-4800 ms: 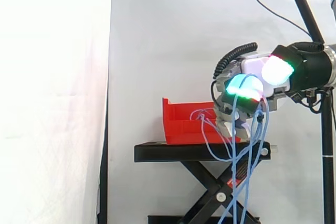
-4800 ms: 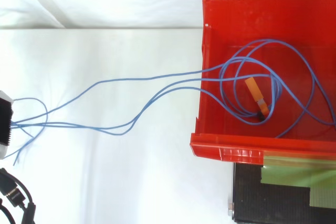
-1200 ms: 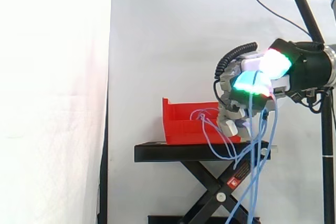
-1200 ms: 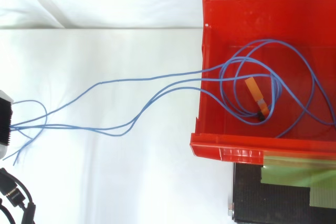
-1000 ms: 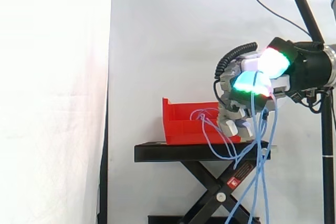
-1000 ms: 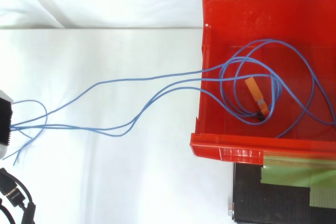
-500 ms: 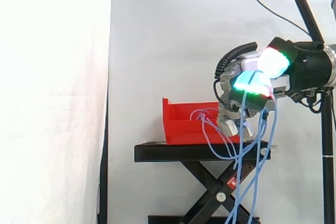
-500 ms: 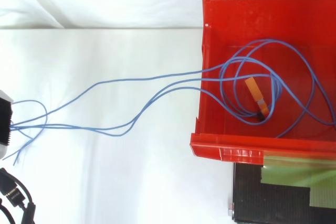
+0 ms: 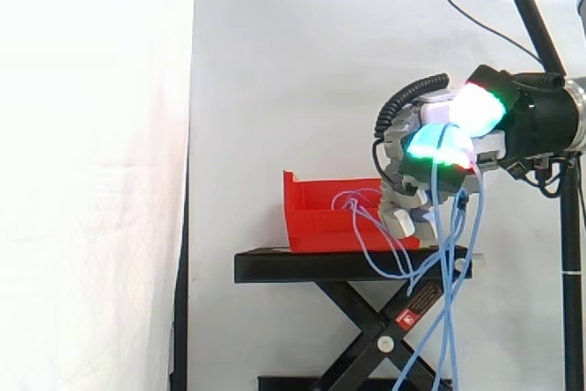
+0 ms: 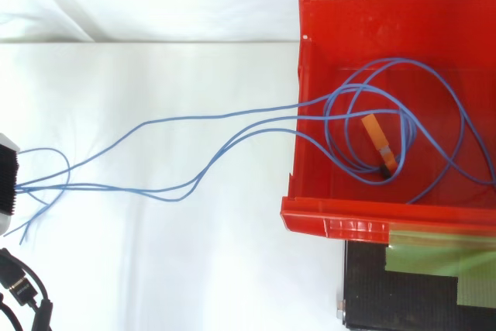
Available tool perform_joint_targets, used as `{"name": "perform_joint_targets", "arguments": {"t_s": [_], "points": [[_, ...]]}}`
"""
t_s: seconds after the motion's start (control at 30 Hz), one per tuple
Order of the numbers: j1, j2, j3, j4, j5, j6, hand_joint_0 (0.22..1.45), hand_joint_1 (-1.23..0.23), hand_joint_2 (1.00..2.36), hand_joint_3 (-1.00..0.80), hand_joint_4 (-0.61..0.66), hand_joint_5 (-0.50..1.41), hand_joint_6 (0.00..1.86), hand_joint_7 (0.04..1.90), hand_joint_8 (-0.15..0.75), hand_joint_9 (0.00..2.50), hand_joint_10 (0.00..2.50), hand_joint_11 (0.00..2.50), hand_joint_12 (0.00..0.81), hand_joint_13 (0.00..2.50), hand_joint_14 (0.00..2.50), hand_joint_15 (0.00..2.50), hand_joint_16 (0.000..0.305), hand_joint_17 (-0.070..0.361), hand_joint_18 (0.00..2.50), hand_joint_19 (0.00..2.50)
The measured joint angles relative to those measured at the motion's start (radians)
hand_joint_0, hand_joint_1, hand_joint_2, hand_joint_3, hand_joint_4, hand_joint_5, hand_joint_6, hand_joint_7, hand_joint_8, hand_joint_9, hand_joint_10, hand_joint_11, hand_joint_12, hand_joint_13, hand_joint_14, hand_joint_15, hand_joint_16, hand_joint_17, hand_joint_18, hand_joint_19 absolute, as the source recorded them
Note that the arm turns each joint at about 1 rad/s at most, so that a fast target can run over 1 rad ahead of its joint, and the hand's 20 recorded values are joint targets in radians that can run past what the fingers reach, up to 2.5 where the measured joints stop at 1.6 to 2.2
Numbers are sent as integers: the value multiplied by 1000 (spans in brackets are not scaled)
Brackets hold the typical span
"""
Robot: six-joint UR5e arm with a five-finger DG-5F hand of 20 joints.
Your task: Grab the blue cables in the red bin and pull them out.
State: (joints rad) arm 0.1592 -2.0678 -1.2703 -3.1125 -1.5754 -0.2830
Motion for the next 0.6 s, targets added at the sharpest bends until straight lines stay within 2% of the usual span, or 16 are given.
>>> {"name": "perform_joint_targets", "arguments": {"t_s": [0.47, 0.6], "points": [[-3, 0, 0, 0, 0, 1, 742, -1036, 1000, -1000, 178, 1085, 1, 929, 212, 1053, 34, 889, 320, 848, 27, 690, 49, 110, 763, 989], [-5, 0, 0, -1, -2, 1, 756, -1056, 1000, -1000, 175, 1081, 76, 907, 208, 1049, 34, 878, 316, 848, 28, 693, 48, 108, 766, 981]]}}
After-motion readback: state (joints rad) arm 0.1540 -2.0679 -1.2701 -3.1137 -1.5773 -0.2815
